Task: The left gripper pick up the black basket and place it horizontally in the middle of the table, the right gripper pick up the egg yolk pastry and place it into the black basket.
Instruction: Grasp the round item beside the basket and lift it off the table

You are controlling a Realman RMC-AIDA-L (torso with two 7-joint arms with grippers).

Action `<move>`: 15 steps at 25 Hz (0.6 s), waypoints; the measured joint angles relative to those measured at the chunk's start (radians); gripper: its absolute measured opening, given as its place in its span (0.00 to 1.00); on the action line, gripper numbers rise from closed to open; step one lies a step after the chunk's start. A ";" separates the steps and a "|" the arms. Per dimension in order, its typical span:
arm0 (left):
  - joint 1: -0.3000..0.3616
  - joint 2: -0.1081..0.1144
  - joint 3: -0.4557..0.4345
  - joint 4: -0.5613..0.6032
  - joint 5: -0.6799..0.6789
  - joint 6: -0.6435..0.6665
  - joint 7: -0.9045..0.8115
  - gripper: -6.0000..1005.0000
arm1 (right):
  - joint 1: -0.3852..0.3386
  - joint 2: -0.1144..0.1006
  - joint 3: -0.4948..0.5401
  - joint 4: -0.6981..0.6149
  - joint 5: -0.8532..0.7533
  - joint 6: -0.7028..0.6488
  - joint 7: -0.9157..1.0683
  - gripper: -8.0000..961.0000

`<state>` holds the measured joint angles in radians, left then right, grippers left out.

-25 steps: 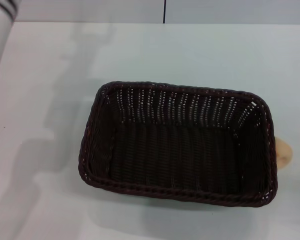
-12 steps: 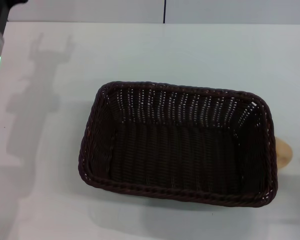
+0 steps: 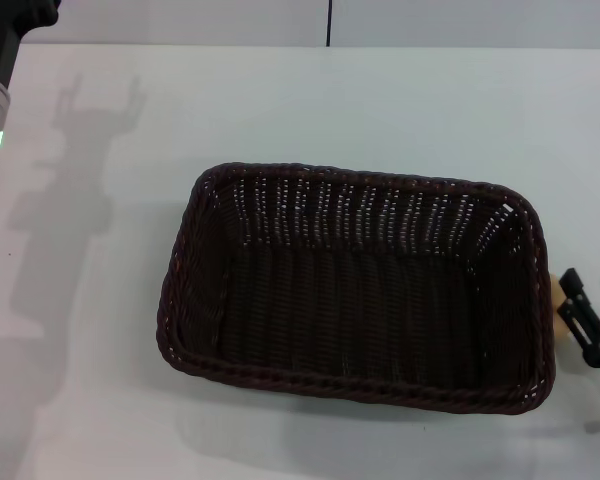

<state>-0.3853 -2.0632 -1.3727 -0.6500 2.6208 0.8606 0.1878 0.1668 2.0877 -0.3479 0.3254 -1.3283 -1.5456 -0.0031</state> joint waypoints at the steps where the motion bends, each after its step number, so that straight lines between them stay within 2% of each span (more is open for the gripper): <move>1: -0.002 0.000 0.001 -0.001 0.000 0.000 0.000 0.81 | 0.005 0.000 -0.003 0.002 0.000 0.009 0.000 0.80; 13: -0.017 0.000 0.005 -0.006 0.001 0.000 -0.001 0.81 | 0.020 -0.001 -0.001 0.012 -0.012 0.053 0.008 0.79; 15: -0.017 0.000 0.007 -0.007 0.001 0.001 -0.001 0.81 | 0.023 -0.002 -0.002 0.012 -0.012 0.062 0.008 0.73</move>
<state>-0.4023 -2.0632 -1.3654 -0.6574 2.6216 0.8620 0.1870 0.1896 2.0862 -0.3499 0.3376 -1.3399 -1.4833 0.0052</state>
